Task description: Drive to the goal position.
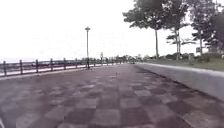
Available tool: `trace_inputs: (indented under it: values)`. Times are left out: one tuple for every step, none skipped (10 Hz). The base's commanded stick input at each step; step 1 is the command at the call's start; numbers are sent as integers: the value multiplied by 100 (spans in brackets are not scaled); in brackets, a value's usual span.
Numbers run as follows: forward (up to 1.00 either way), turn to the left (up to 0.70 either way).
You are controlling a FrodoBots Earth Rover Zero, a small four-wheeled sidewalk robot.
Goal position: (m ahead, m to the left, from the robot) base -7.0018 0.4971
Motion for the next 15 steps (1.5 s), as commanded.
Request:
trace_inputs:
  values:
    - [100, 0]
    - [100, 0]
    - [100, -2]
    - [100, -33]
    - [100, -37]
    - [100, -13]
    - [100, 0]
    - [100, 0]
    - [100, 0]
    - [100, 0]
    - [100, 0]
    - [100, 0]
    - [100, 0]
    - [100, 0]
    - [100, 0]
